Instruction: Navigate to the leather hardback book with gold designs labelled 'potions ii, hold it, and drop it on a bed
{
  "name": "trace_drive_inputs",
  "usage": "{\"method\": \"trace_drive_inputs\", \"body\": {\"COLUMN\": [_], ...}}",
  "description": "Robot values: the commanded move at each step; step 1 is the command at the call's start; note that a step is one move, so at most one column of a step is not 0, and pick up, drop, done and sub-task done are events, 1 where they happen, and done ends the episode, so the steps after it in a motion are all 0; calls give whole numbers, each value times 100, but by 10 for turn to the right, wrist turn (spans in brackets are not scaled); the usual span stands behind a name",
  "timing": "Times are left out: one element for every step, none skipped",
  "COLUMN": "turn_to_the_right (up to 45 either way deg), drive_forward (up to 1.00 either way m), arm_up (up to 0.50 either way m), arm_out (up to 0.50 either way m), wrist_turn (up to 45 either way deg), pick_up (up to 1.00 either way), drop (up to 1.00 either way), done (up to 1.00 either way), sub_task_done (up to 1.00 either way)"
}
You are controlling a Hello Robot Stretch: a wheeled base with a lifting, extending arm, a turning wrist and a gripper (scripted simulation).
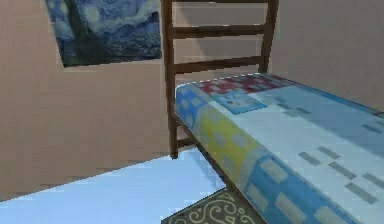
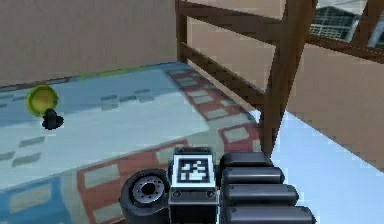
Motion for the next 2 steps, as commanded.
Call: {"method": "trace_drive_inputs", "body": {"turn_to_the_right": [-30, 0], "drive_forward": [0, 50], "arm_up": [0, 0], "arm_out": [0, 0], "wrist_turn": [0, 0], "pick_up": [0, 0], "drop": [0, 0], "done": [0, 0], "sub_task_done": [0, 0]}}
